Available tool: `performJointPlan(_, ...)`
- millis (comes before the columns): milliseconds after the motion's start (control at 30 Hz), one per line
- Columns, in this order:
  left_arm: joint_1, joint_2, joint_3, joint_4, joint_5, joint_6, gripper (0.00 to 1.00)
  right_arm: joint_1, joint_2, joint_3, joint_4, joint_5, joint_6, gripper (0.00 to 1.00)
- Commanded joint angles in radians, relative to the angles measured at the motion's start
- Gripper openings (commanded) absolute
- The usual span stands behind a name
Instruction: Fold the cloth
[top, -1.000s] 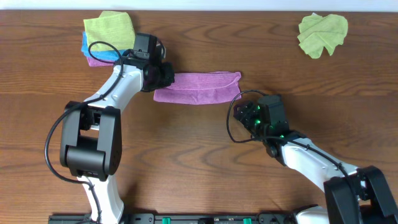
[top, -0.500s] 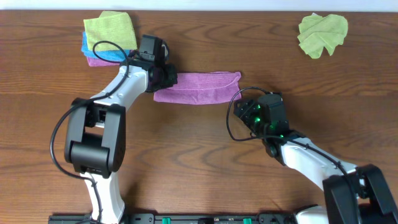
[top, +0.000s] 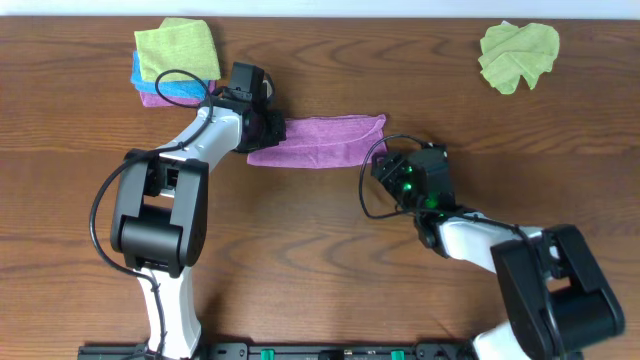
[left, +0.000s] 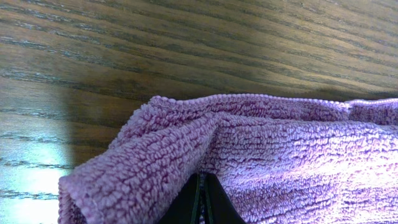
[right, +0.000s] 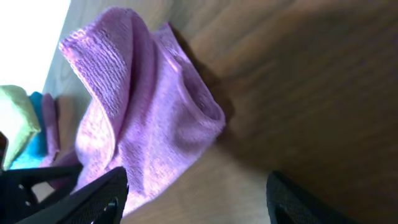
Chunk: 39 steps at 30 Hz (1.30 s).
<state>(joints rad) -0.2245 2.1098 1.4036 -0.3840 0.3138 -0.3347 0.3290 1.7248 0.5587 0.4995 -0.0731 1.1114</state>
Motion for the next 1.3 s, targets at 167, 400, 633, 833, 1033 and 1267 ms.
performJointPlan(167,0.001,0.013,0.011,-0.004,-0.011,0.021,0.06,-0.007,0.151,0.017,0.144,0.013,0.044,0.72)
performJointPlan(400,0.001,0.013,0.011,-0.005,-0.011,0.021,0.06,0.0,0.223,0.09,0.148,0.017,0.043,0.69)
performJointPlan(633,0.001,0.013,0.011,-0.009,-0.011,0.021,0.06,0.002,0.278,0.152,0.148,0.018,0.039,0.56)
performJointPlan(833,0.002,0.013,0.011,-0.01,-0.011,0.022,0.06,0.002,0.278,0.152,0.159,0.047,-0.03,0.08)
performJointPlan(1033,0.002,0.013,0.011,-0.03,-0.015,0.026,0.06,0.002,0.276,0.155,0.335,0.017,-0.164,0.01)
performJointPlan(1267,0.003,0.013,0.011,-0.05,-0.055,0.043,0.06,0.006,0.199,0.179,0.282,-0.037,-0.262,0.01)
